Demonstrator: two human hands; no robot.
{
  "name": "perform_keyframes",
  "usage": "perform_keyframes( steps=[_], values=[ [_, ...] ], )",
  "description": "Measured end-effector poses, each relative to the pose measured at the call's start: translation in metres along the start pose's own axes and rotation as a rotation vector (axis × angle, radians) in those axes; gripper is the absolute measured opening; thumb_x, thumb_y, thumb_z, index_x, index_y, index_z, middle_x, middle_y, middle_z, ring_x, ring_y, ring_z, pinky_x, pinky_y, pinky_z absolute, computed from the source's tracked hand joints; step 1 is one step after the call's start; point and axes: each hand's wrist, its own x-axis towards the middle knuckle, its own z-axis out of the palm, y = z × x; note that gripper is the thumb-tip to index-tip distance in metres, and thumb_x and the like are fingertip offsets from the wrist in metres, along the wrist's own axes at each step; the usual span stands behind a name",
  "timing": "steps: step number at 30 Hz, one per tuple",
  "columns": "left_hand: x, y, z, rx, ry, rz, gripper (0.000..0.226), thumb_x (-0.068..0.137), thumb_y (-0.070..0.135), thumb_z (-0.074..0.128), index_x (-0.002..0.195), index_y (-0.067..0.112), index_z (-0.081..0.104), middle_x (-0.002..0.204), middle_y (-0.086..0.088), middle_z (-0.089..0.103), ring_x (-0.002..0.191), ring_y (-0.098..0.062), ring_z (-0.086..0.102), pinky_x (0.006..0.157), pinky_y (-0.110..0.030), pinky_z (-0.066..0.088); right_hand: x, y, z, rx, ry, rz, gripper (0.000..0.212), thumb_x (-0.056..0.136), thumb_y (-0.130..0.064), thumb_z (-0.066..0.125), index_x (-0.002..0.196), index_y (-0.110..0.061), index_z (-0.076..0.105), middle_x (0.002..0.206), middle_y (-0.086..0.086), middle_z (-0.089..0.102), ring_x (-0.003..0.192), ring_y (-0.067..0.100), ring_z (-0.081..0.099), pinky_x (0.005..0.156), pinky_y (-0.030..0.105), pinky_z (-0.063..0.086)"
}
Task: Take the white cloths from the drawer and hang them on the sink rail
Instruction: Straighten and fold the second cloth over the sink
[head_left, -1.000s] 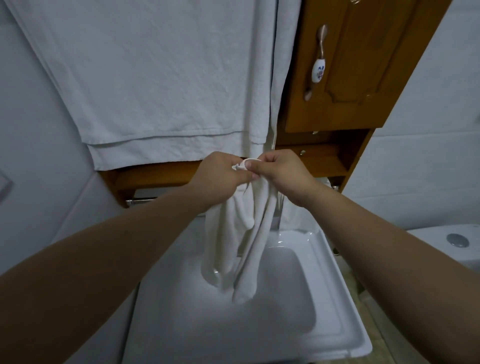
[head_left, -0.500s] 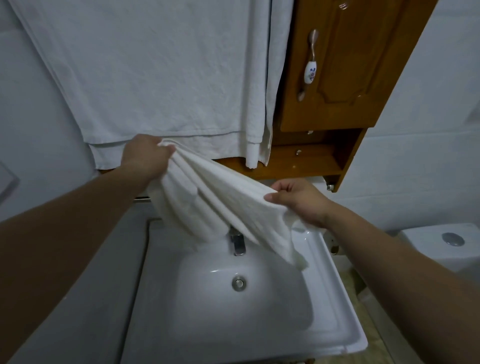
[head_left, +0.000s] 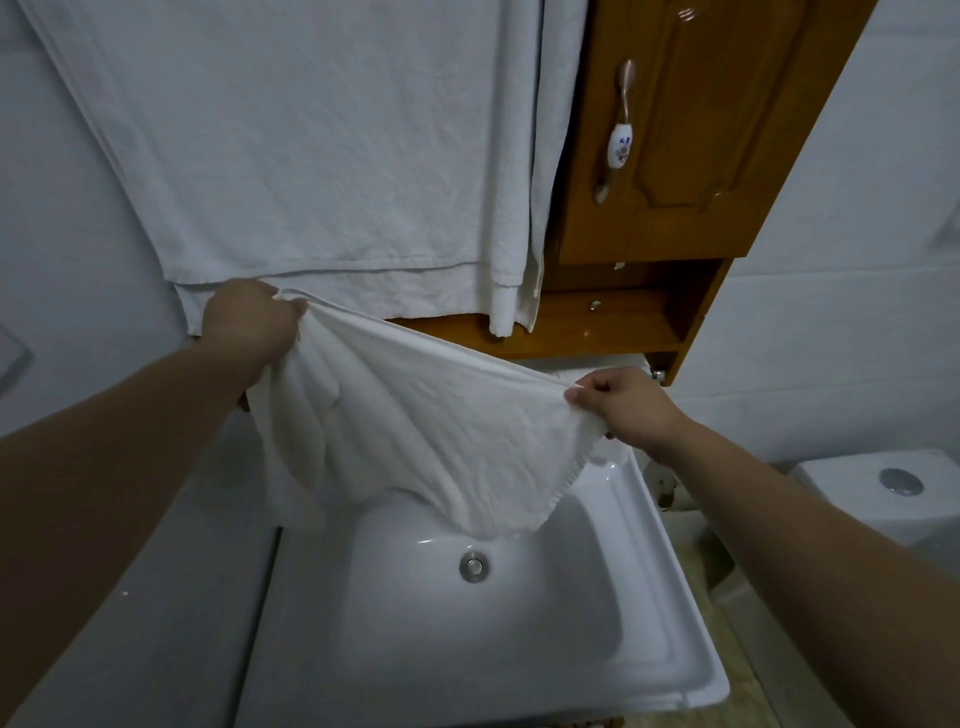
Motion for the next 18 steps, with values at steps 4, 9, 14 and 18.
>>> perform_keyframes(
  steps=[4, 9, 14, 18],
  values=[
    [0.001, -0.003, 0.003, 0.038, -0.012, -0.007, 0.042, 0.094, 0.033, 0.06, 0.113, -0.004, 0.068, 0.126, -0.026, 0.061, 0.117, -0.042, 0.055, 0.097, -0.039, 0.042, 0.004, 0.0, -0.003, 0.068, 0.089, 0.045, 0.018, 0.099, -0.022, 0.06, 0.106, -0.011, 0.072, 0.101, 0.003, 0.067, 0.082, 0.017, 0.064, 0.06, 0.022, 0.053],
    [0.0, -0.006, 0.004, 0.046, -0.048, -0.022, 0.044, 0.094, 0.034, 0.06, 0.118, -0.003, 0.066, 0.127, -0.025, 0.061, 0.117, -0.042, 0.055, 0.097, -0.041, 0.044, 0.001, -0.005, -0.006, 0.113, 0.157, 0.107, 0.016, 0.098, -0.016, 0.061, 0.106, -0.006, 0.071, 0.106, 0.004, 0.065, 0.082, 0.016, 0.062, 0.063, 0.022, 0.052],
    [-0.014, 0.004, 0.017, -0.001, -0.192, 0.042, 0.035, 0.094, 0.033, 0.061, 0.1, 0.001, 0.072, 0.105, -0.02, 0.067, 0.101, -0.038, 0.06, 0.079, -0.037, 0.048, -0.011, -0.026, -0.01, 0.39, 0.001, 0.092, 0.019, 0.095, -0.01, 0.063, 0.114, -0.011, 0.065, 0.105, 0.013, 0.064, 0.073, 0.02, 0.059, 0.066, 0.029, 0.054],
    [-0.029, 0.022, 0.024, -0.123, -0.234, 0.123, 0.03, 0.094, 0.036, 0.061, 0.099, 0.007, 0.071, 0.105, -0.014, 0.068, 0.108, -0.034, 0.06, 0.084, -0.034, 0.044, -0.016, -0.053, -0.008, 0.764, -0.169, 0.075, 0.019, 0.095, 0.0, 0.059, 0.112, -0.007, 0.066, 0.093, 0.011, 0.058, 0.062, 0.013, 0.054, 0.055, 0.022, 0.05]
  ],
)
